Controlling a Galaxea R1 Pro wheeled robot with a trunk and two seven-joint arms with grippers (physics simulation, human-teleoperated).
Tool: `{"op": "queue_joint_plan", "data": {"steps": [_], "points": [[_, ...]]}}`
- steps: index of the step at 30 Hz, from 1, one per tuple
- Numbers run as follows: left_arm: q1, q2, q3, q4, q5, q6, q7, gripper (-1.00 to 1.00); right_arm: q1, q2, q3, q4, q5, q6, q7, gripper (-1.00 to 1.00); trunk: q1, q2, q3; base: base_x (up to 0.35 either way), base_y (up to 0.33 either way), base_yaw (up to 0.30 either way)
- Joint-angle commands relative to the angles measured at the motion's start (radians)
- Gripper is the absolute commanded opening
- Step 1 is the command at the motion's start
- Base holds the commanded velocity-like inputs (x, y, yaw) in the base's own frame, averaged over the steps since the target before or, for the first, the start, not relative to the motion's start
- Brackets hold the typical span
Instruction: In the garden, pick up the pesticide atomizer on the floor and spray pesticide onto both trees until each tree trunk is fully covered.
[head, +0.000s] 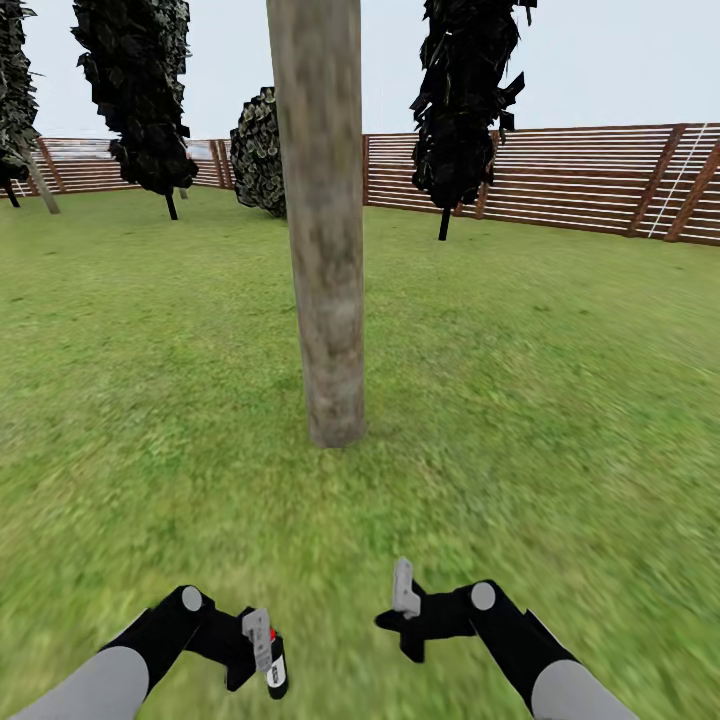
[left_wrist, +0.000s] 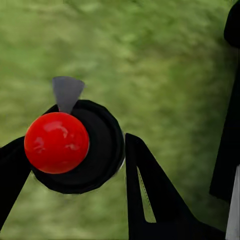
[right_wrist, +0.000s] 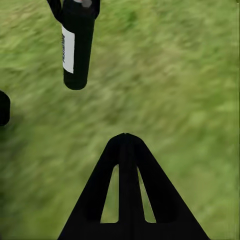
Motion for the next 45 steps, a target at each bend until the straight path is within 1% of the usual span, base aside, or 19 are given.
{"op": "queue_joint_plan", "data": {"steps": [1,3,5,7,8,9,10,14,18,22,23,25,28,45], "points": [[0.0,-0.003,0.004,-0.001,-0.011,-0.01,-0.002,-1.0,0.0,0.002,-0.001,-0.006,0.009,-0.005,0.007,-1.0,0.0,0.0,-0.001,0.0,0.0,0.0],[0.0,-0.014,0.004,-0.001,-0.012,-0.013,-0.003,-1.0,0.0,0.008,-0.001,-0.027,0.009,-0.004,0.026,-1.0,0.0,0.0,-0.001,0.0,0.0,0.0],[0.0,-0.027,-0.016,-0.001,-0.013,-0.014,-0.003,-1.0,0.0,0.013,-0.001,-0.037,0.009,-0.004,0.032,-1.0,0.0,0.0,-0.001,0.0,0.0,0.0],[0.0,-0.035,-0.058,-0.002,-0.012,-0.014,-0.003,-1.0,0.0,0.021,-0.001,-0.04,0.009,-0.004,0.035,-1.0,0.0,0.0,-0.001,0.0,0.0,0.0],[-0.001,-0.039,-0.089,-0.003,-0.011,-0.013,-0.002,-1.0,0.0,0.027,-0.001,-0.041,0.009,-0.004,0.035,-1.0,0.0,0.0,-0.001,0.0,0.0,0.0],[-0.002,-0.056,-0.117,-0.007,-0.011,-0.015,-0.002,-1.0,0.0,0.036,-0.001,-0.041,0.009,-0.005,0.036,-1.0,0.0,0.0,-0.001,0.0,0.0,0.0],[-0.002,-0.075,-0.124,-0.013,-0.011,-0.016,-0.002,-1.0,0.0,0.039,-0.001,-0.041,0.009,-0.006,0.036,-1.0,0.0,0.0,-0.001,0.0,0.0,0.0],[-0.002,-0.092,-0.125,-0.032,-0.01,-0.017,-0.003,-1.0,0.0,0.04,0.0,-0.041,0.009,-0.006,0.036,-1.0,0.0,0.0,-0.001,0.0,0.0,0.0],[-0.002,-0.123,-0.127,-0.049,-0.012,-0.016,-0.003,-1.0,0.0,0.04,0.0,-0.04,0.009,-0.006,0.036,-1.0,0.0,0.0,-0.001,0.0,0.0,0.0],[-0.002,-0.144,-0.127,-0.073,-0.012,-0.013,-0.004,-1.0,0.0,0.04,0.001,-0.04,0.009,-0.006,0.036,-1.0,0.0,0.0,-0.001,0.0,0.0,0.0],[-0.002,-0.158,-0.127,-0.09,-0.013,-0.01,-0.028,-1.0,0.0,0.04,0.002,-0.039,0.01,-0.006,0.036,-1.0,0.0,0.0,-0.001,0.0,0.0,0.0],[-0.002,-0.16,-0.127,-0.101,-0.013,-0.01,-0.047,-1.0,0.0,0.04,0.002,-0.039,0.01,-0.006,0.036,-1.0,0.0,0.0,-0.001,0.0,0.0,0.0],[-0.002,-0.161,-0.127,-0.117,-0.013,-0.009,-0.056,-1.0,0.0,0.04,0.002,-0.039,0.01,-0.006,0.036,-1.0,0.0,0.0,-0.001,0.0,0.0,0.0],[-0.001,-0.184,-0.126,-0.131,-0.012,-0.004,-0.054,-1.0,0.0,0.04,0.002,-0.039,0.01,-0.006,0.036,-1.0,0.0,0.0,-0.001,0.0,0.0,0.0]]}}
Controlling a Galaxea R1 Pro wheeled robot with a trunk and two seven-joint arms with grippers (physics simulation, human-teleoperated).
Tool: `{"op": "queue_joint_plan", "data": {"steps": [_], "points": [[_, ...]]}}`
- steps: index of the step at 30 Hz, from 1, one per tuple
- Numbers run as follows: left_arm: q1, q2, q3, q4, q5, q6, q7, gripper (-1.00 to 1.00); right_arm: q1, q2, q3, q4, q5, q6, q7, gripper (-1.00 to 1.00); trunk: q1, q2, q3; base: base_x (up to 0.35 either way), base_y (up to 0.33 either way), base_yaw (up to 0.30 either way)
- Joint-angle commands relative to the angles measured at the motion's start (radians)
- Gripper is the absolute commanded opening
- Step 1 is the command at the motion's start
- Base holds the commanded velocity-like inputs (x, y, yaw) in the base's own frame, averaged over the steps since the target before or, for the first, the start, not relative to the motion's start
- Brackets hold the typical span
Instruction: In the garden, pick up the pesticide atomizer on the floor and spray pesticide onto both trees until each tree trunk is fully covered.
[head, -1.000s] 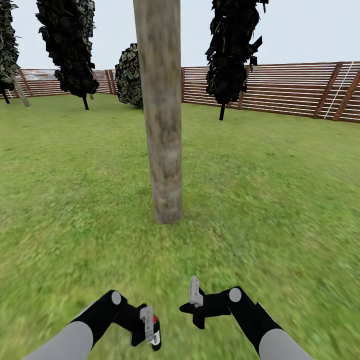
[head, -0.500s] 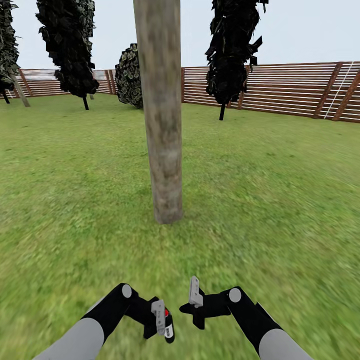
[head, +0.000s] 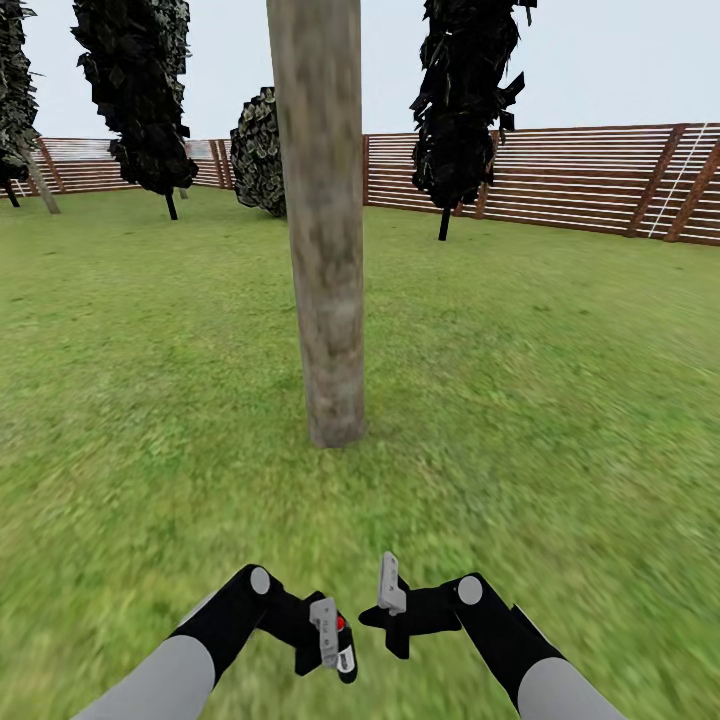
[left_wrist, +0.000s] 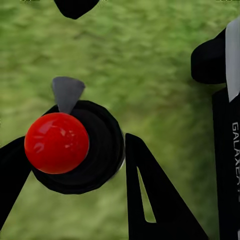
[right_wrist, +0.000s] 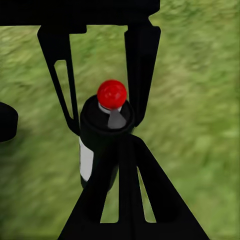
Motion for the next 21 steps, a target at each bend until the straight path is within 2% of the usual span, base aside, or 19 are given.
{"op": "queue_joint_plan", "data": {"steps": [1,21], "points": [[0.0,-0.001,0.001,-0.002,-0.008,-0.01,0.0,-1.0,0.0,0.0,-0.001,-0.001,0.009,-0.005,0.001,-1.0,0.0,0.0,-0.001,0.0,0.0,0.0],[0.001,-0.024,0.003,-0.003,-0.001,-0.011,0.004,-1.0,0.0,0.0,-0.001,-0.003,0.009,-0.005,0.0,-1.0,0.0,0.0,-0.001,0.0,0.0,0.0]]}}
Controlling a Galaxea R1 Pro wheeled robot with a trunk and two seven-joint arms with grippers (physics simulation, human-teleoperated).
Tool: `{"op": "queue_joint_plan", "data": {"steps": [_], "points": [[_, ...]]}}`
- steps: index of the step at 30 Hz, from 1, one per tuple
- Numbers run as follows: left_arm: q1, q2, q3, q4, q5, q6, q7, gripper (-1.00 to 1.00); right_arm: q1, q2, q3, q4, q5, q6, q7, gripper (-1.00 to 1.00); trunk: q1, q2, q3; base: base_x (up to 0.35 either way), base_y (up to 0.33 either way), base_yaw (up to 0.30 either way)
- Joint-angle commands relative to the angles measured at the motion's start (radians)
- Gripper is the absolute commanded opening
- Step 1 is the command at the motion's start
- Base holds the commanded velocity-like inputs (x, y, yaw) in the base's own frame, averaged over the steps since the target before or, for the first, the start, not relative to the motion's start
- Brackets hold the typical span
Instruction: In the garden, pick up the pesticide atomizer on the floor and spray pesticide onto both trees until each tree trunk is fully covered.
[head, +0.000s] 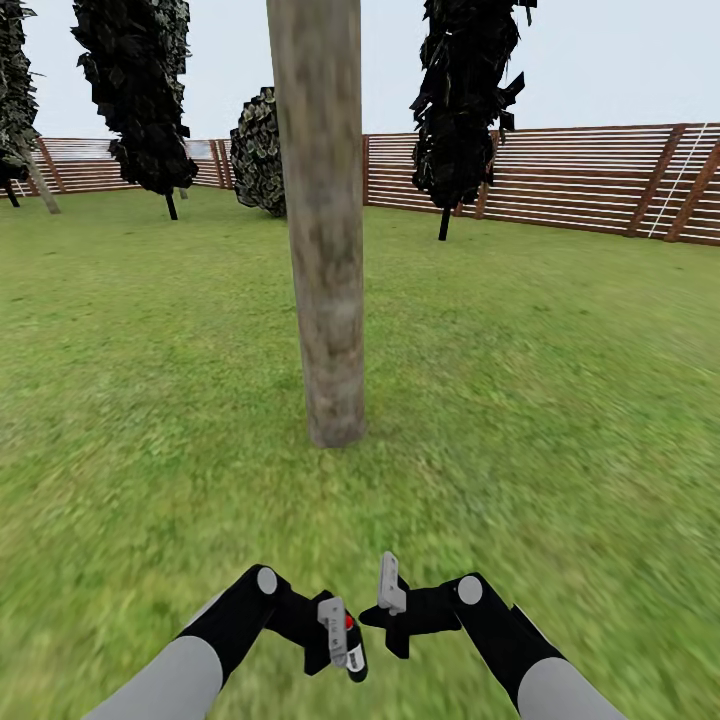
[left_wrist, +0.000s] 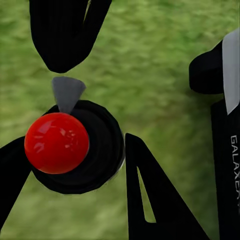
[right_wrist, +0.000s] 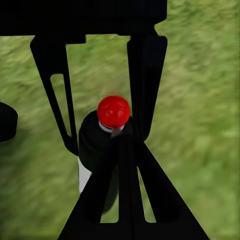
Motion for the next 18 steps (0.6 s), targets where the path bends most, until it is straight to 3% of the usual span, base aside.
{"op": "queue_joint_plan", "data": {"steps": [1,18], "points": [[0.0,-0.002,0.001,-0.001,-0.008,-0.01,-0.001,-1.0,0.0,0.0,-0.001,-0.001,0.008,-0.005,0.001,-1.0,0.0,0.0,-0.001,0.0,0.0,0.0],[-0.001,-0.005,0.002,-0.001,-0.006,-0.012,-0.001,-1.0,0.0,0.0,-0.001,-0.001,0.008,-0.005,0.001,-1.0,0.0,0.0,-0.001,0.0,0.0,0.0]]}}
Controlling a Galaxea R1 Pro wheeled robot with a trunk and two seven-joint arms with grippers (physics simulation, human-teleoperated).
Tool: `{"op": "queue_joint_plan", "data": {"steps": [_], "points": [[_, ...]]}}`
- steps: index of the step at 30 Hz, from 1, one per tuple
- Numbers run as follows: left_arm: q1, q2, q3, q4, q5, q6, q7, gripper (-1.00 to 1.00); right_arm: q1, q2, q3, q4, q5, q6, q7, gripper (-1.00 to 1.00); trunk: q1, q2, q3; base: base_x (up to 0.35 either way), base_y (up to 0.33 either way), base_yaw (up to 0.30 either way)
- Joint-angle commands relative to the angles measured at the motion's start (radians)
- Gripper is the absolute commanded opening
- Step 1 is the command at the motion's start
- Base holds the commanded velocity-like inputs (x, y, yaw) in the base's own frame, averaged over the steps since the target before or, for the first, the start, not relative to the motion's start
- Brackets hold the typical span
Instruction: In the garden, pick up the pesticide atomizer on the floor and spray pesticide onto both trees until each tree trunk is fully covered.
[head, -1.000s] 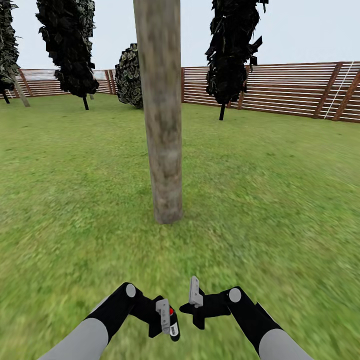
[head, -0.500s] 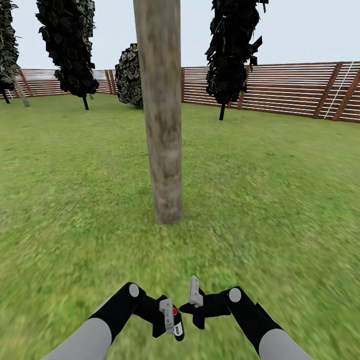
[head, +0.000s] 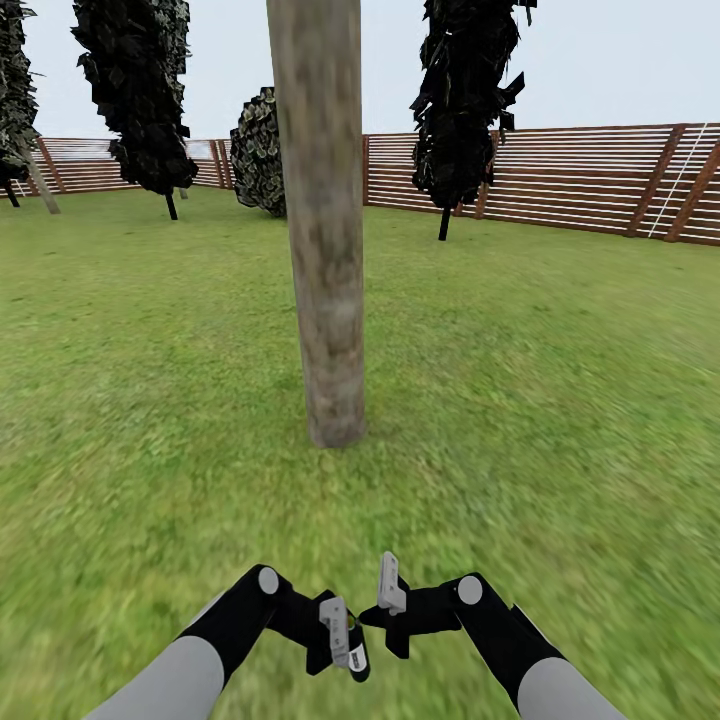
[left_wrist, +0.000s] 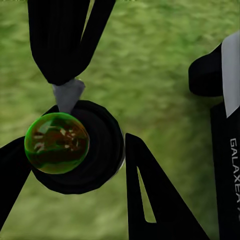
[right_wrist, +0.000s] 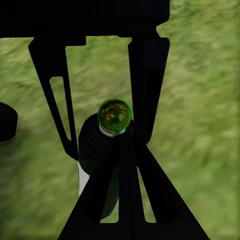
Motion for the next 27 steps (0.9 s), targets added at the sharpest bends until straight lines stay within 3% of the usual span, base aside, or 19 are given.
{"op": "queue_joint_plan", "data": {"steps": [1,4,5,8,11,18,21,22,27], "points": [[0.0,-0.001,0.001,-0.001,-0.008,-0.01,-0.001,-1.0,0.0,0.0,-0.001,-0.001,0.008,-0.005,0.0,-1.0,0.0,0.0,-0.001,0.0,0.0,0.0],[0.001,-0.006,0.002,-0.001,-0.008,-0.01,-0.001,-1.0,0.0,0.0,-0.001,-0.001,0.008,-0.005,0.0,-1.0,0.0,0.0,-0.001,0.0,0.0,0.0],[0.001,0.06,-0.002,0.003,-0.02,-0.01,-0.002,-1.0,0.0,0.0,-0.001,-0.003,0.008,-0.006,0.001,-1.0,0.0,0.0,-0.001,0.0,0.0,0.0],[0.002,0.102,-0.002,0.003,-0.021,-0.01,-0.002,-1.0,0.0,0.0,-0.001,-0.003,0.008,-0.007,0.001,-1.0,0.0,0.0,-0.001,0.0,0.0,0.0],[0.004,0.117,-0.003,0.003,-0.021,-0.01,-0.002,-1.0,0.0,0.0,-0.001,-0.003,0.008,-0.007,0.001,-1.0,0.0,0.0,-0.001,0.0,0.0,0.0],[0.007,0.125,-0.004,0.003,-0.022,-0.013,-0.002,-1.0,0.0,0.0,-0.001,-0.001,0.008,-0.007,0.001,-1.0,0.0,0.0,-0.001,0.0,0.0,0.0],[0.008,0.152,-0.004,0.003,-0.022,-0.014,-0.002,-1.0,0.0,0.0,-0.001,-0.001,0.008,-0.007,0.001,-1.0,0.0,0.0,-0.001,0.0,0.0,0.0],[0.009,0.17,-0.004,0.003,-0.022,-0.016,-0.003,-1.0,0.0,-0.001,-0.001,-0.001,0.008,-0.007,0.001,1.0,0.0,0.0,-0.001,0.0,0.0,0.0],[0.012,0.23,-0.004,0.003,-0.021,-0.02,-0.005,-1.0,0.0,-0.002,-0.004,0.0,0.009,-0.007,0.0,1.0,0.0,0.0,-0.001,0.0,0.0,0.0]]}}
